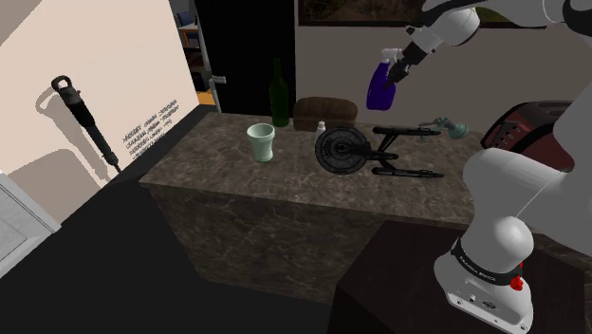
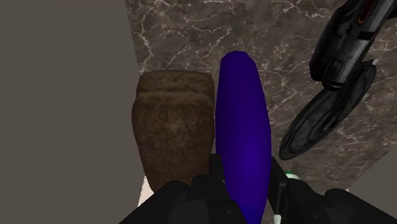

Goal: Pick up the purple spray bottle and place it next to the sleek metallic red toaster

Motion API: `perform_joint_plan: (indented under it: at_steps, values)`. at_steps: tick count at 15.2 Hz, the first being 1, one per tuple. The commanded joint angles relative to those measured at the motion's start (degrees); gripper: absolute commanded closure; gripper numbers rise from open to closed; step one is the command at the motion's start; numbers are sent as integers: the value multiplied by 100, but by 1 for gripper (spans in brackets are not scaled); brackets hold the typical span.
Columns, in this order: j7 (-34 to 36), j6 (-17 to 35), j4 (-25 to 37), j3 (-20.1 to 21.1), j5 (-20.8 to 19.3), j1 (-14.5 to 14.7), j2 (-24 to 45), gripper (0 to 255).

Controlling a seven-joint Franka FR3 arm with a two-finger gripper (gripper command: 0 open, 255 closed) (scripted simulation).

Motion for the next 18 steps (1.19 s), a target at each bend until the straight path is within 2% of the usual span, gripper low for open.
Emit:
perform_joint_plan:
  at_steps: [1, 18]
  values:
    - [32, -141, 98, 52, 41, -43, 68, 255]
    - [416, -1264, 1162, 231, 128, -59, 317, 255]
